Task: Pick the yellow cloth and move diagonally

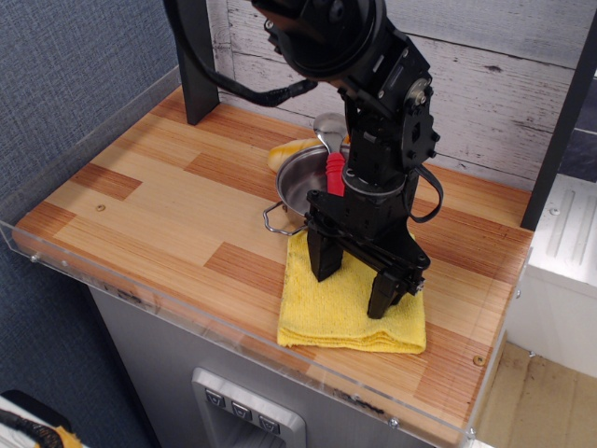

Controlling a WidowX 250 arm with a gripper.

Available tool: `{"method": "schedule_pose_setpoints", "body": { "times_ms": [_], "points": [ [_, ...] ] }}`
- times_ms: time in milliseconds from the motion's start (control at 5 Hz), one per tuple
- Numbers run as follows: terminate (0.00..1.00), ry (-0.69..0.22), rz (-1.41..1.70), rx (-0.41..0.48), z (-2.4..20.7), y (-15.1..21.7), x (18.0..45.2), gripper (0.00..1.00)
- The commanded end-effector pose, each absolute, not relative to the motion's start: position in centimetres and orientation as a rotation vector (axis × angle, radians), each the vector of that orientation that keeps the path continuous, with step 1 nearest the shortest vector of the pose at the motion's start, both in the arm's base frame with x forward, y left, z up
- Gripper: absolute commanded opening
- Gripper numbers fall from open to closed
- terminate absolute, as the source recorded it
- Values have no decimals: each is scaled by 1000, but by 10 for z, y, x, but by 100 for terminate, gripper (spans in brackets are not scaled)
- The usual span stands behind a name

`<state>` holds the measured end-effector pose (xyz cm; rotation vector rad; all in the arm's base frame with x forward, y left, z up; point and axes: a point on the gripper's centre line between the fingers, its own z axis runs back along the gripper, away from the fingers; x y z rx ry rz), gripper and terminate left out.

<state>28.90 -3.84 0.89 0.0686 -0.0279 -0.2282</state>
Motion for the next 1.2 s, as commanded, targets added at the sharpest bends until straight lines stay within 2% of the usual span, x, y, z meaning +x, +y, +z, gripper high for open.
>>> {"method": "schedule_pose_setpoints", "body": {
  "times_ms": [0,400,1000],
  "points": [
    [0,-46,-66,82,9,6,295,100],
    [0,-51,70,91,7,50,300,100],
    [0,-52,237,116,11,100,286,100]
  ]
}}
